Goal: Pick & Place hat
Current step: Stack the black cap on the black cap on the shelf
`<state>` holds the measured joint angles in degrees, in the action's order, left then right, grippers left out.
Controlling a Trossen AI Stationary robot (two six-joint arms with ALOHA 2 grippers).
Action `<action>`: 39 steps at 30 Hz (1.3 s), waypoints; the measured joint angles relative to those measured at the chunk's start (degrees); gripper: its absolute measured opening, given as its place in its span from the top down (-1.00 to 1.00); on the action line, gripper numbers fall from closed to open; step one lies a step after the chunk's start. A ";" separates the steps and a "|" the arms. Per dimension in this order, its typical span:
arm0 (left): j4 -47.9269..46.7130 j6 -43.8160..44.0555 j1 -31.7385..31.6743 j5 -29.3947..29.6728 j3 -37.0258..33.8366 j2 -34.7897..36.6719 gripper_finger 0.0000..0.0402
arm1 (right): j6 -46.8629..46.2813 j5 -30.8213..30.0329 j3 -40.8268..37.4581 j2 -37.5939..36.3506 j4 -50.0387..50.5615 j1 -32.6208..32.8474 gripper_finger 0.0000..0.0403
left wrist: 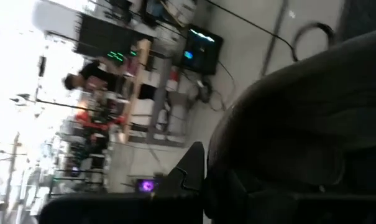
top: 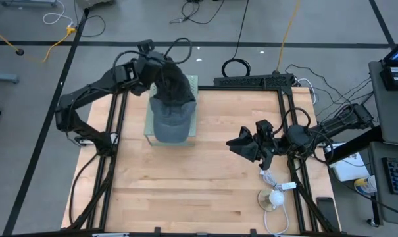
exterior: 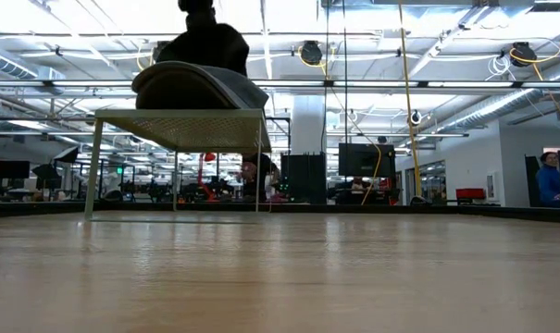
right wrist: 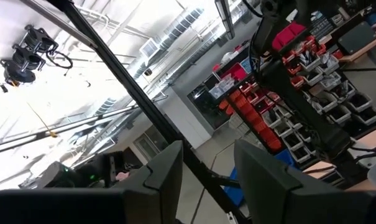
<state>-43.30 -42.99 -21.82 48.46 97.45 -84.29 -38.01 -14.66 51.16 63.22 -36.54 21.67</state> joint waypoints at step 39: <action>-24.30 26.26 1.63 -22.75 -0.07 -12.22 0.90 | -0.32 -0.09 -0.02 0.00 -0.07 -0.31 0.30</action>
<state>-67.61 -16.73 -20.18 25.71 97.38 -96.51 -38.33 -14.74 51.13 63.22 -36.61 21.37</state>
